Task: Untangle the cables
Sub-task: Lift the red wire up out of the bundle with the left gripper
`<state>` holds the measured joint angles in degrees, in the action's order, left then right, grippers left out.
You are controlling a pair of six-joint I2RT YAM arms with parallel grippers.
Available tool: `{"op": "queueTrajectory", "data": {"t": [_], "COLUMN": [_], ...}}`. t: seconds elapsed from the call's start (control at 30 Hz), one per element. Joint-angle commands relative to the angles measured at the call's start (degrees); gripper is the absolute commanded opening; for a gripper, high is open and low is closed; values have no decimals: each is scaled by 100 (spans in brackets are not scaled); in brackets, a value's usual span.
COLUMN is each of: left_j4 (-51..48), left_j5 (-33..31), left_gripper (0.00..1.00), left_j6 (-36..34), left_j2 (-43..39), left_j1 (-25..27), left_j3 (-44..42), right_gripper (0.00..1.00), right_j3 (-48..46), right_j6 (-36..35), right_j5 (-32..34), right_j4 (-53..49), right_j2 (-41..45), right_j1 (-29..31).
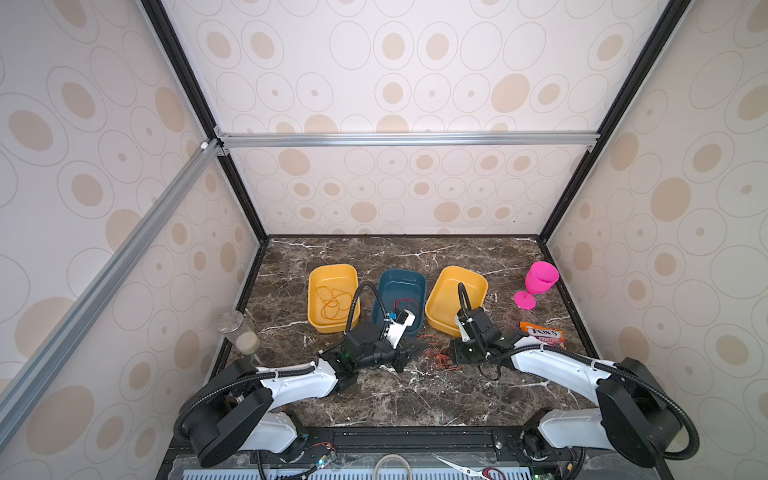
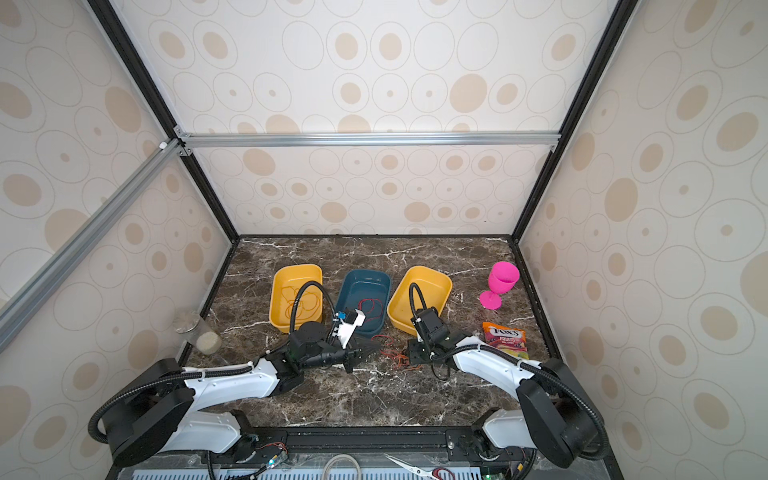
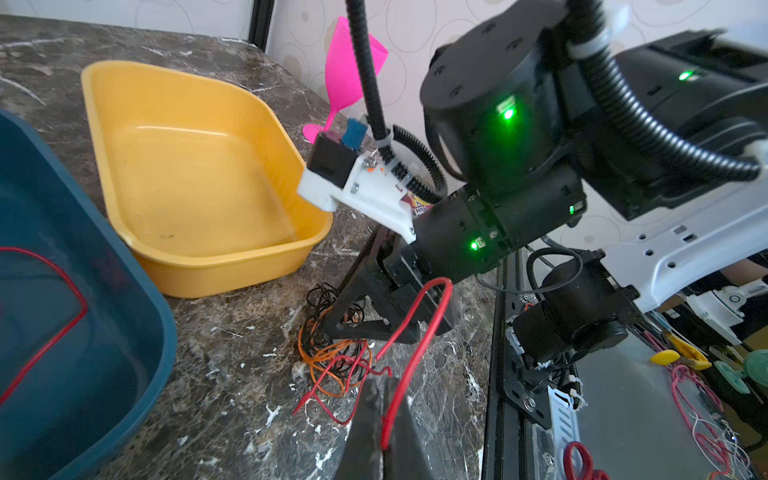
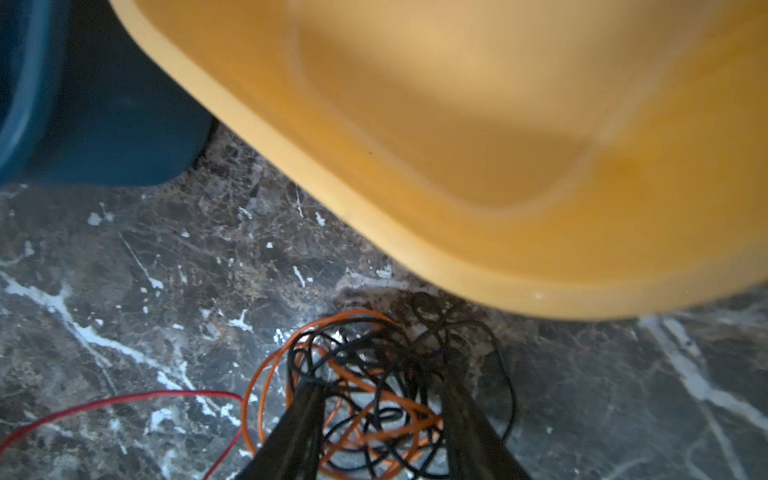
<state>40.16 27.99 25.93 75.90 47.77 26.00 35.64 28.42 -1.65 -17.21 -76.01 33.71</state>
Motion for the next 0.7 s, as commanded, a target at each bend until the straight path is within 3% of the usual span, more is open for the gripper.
{"op": "queueTrajectory", "data": {"t": [0.0, 0.43, 0.67], "left_j4": [8, -950, -1568], "left_j5": [-74, -1113, -1741], "left_gripper": [0, 0, 0], "left_j6": [8, -47, 71], "left_j2": [-295, -1705, -2353], "left_j1": [-108, -807, -1330], "left_j3": [-50, -211, -128], "right_gripper": [42, 32, 16], "right_j3": [-140, -337, -500], "right_j6": [108, 436, 632], "right_j5": [272, 446, 410], "right_j4": [-157, -445, -568], "right_j2": [-30, 81, 369], "right_j1": [-35, -75, -72]}}
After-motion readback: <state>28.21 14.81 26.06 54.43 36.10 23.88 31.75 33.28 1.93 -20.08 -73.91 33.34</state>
